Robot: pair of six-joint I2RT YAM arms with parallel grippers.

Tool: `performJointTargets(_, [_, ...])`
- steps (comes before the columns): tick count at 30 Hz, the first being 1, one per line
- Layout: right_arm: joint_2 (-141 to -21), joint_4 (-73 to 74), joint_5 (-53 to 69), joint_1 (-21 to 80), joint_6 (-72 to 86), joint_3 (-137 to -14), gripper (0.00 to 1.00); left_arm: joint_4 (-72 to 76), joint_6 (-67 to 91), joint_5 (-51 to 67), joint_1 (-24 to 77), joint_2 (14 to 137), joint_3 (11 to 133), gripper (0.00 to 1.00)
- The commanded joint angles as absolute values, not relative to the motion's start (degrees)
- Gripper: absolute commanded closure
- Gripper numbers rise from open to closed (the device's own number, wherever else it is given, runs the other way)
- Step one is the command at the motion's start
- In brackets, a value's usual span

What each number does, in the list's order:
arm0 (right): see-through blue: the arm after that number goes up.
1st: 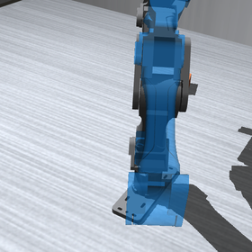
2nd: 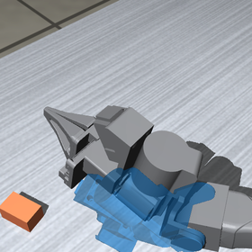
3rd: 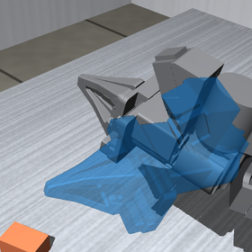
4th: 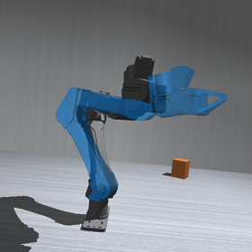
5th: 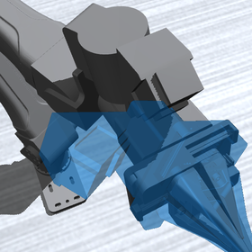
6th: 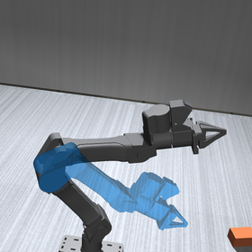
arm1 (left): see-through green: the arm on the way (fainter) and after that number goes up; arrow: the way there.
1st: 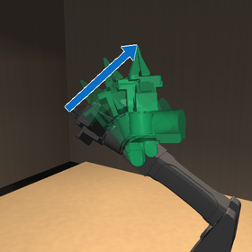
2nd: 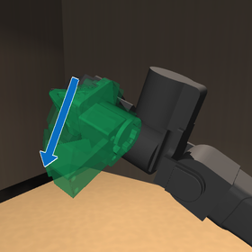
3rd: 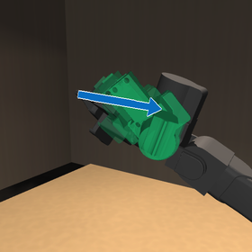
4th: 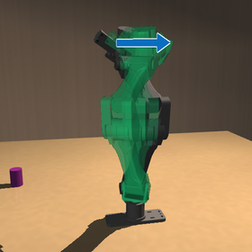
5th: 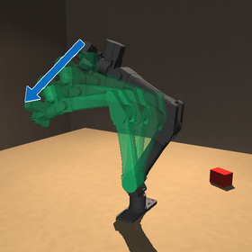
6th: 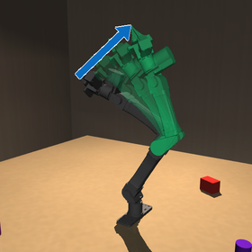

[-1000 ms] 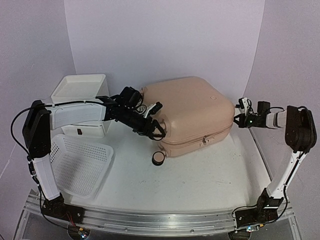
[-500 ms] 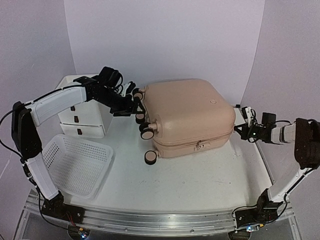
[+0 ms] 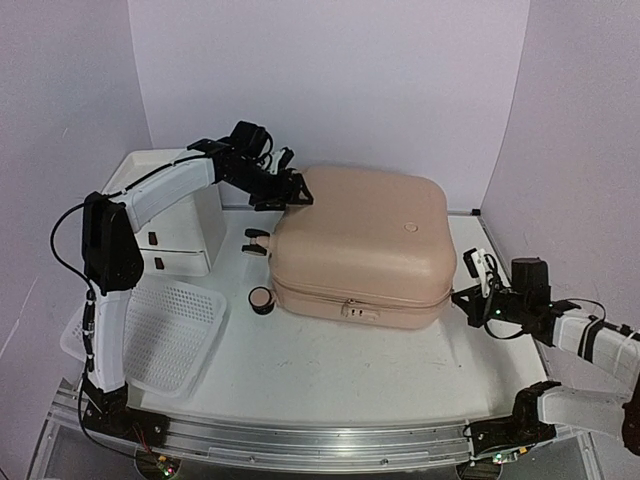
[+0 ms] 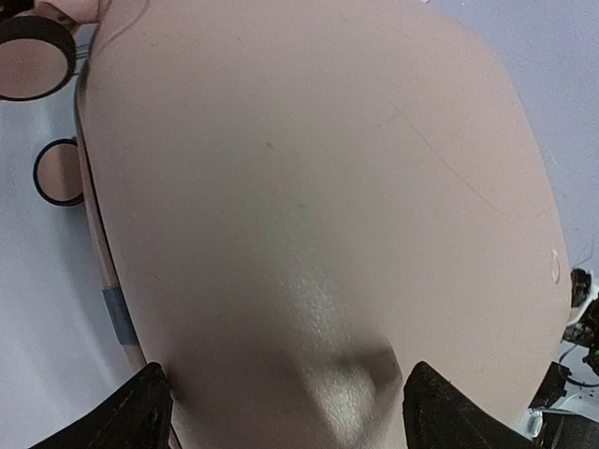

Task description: Open, take out, and arrange the luggage

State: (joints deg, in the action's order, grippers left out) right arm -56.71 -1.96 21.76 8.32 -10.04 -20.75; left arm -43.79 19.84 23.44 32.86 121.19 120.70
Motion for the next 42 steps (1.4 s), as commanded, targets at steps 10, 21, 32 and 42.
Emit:
performJointTargets(10, [-42.4,15.68,33.39,17.49,-7.88,-24.51,1.0,-46.47,14.27,21.12,35.2,117.36,125.17,0.14])
performJointTargets(21, [-41.79,17.83,29.57,17.45,-7.1,-25.89,1.0,-48.0,54.21,-2.93,37.22,90.11,98.46,0.15])
performJointTargets(32, [-39.28,18.71,29.15,17.54,-7.12,-25.73,1.0,-52.39,90.71,-2.34,37.44,93.34,97.18,0.1])
performJointTargets(42, [-38.47,19.41,26.26,17.51,-8.26,-25.28,1.0,-57.15,98.26,-0.96,38.32,104.48,104.93,0.15])
